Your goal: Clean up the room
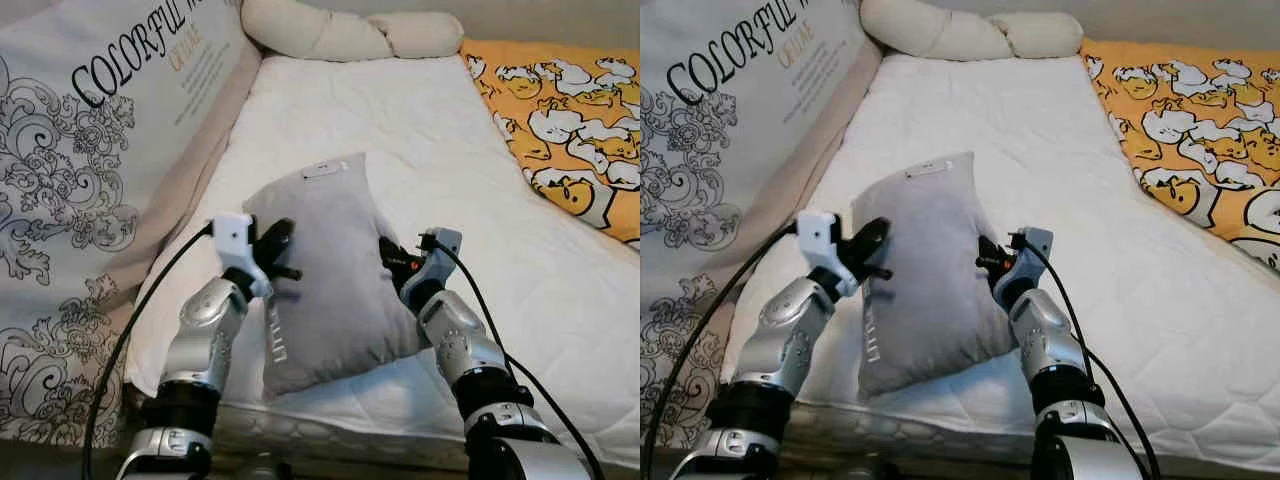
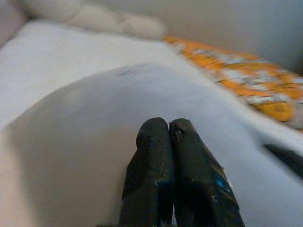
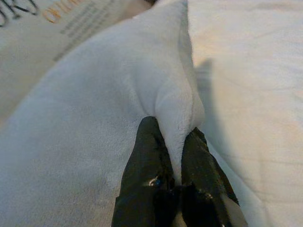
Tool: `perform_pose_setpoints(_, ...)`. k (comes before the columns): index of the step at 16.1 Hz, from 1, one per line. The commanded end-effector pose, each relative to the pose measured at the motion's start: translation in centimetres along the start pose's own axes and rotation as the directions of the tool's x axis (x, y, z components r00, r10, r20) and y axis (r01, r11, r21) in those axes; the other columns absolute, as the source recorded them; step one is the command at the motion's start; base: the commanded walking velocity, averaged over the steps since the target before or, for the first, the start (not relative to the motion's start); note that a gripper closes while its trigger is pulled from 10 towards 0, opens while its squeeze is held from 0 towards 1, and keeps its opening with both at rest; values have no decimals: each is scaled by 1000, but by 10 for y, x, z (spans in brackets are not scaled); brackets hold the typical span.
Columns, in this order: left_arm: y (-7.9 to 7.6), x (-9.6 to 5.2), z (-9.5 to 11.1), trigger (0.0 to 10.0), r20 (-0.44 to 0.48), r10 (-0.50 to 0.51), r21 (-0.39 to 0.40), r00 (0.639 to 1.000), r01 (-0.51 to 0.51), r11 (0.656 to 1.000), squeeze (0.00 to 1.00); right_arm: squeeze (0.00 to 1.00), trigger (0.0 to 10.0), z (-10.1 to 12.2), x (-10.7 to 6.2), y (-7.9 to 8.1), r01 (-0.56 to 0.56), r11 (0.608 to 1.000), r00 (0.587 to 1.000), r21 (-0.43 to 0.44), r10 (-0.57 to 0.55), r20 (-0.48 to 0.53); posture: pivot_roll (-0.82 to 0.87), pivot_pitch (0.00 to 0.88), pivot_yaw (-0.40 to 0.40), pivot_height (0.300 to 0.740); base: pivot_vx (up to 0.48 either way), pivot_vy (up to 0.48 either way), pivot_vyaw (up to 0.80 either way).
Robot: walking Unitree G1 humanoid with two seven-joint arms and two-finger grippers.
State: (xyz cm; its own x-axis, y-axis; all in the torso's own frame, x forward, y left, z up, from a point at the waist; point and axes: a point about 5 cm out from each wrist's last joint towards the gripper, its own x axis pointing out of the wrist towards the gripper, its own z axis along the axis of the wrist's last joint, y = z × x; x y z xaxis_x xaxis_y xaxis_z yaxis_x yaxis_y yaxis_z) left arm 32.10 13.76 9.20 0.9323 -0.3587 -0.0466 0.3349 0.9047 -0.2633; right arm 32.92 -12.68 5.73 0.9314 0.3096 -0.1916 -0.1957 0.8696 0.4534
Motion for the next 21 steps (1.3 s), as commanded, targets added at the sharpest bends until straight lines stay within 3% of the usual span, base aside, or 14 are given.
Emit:
perform_pose_setpoints(1, 14, -7, -12, 10000, -53, 72, -125, 996, -79, 989, 129, 0, 0, -2, -3, -10, 60, 997, 998, -51, -61, -30, 75, 0, 43, 740, 0, 0, 0)
perform_pose_setpoints(2, 21, -12, -20, 10000, -87, 95, -227, 992, -113, 967, 1000, 0, 0, -15, -7, -17, 83, 988, 987, -130, -99, -123, 74, 0, 39, 740, 0, 0, 0)
perform_pose_setpoints(3, 22, -14, -23, 10000, -101, 90, -264, 991, -114, 958, 1000, 0, 0, -20, -9, -21, 88, 985, 981, -149, -112, -158, 75, 0, 38, 740, 0, 0, 0)
perform_pose_setpoints(4, 20, -17, -30, 10000, -119, 42, -372, 992, -83, 924, 1000, 0, 0, -31, -13, -28, 120, 983, 962, -140, -150, -228, 75, 0, 36, 740, 0, 0, 0)
perform_pose_setpoints(5, 15, -19, -34, 10000, -118, -33, -492, 992, -30, 870, 1000, 0, 0, -37, -17, -34, 151, 979, 947, -140, -184, -264, 72, 0, 35, 740, 0, 0, 0)
perform_pose_setpoints(7, 15, -20, -45, 10000, -153, -43, -556, 987, -50, 830, 1000, 0, 0, -43, -24, -46, 201, 964, 923, -174, -246, -297, 65, 0, 36, 740, 0, 0, 0)
perform_pose_setpoints(11, 9, -13, -50, 10000, -190, -116, -579, 975, -16, 815, 1000, 0, 0, -45, -33, -61, 253, 945, 896, -207, -309, -320, 34, 0, 50, 740, 0, 0, 0)
perform_pose_setpoints(14, 8, -1, -36, 10000, -85, -99, -631, 991, 23, 775, 1000, 0, 0, -47, -34, -61, 253, 946, 897, -204, -308, -317, 26, 0, 56, 740, 0, 0, 0)
perform_pose_setpoints(16, 3, 2, -31, 10000, -45, -178, -649, 983, 106, 753, 1000, 0, 0, -50, -33, -57, 247, 949, 899, -193, -299, -321, 23, 0, 64, 740, 0, 0, 0)
perform_pose_setpoints(21, -4, 3, -37, 10000, -82, -264, -596, 961, 165, 786, 1000, 0, 0, -51, -29, -51, 219, 958, 908, -184, -269, -321, 14, 0, 88, 740, 0, 0, 0)
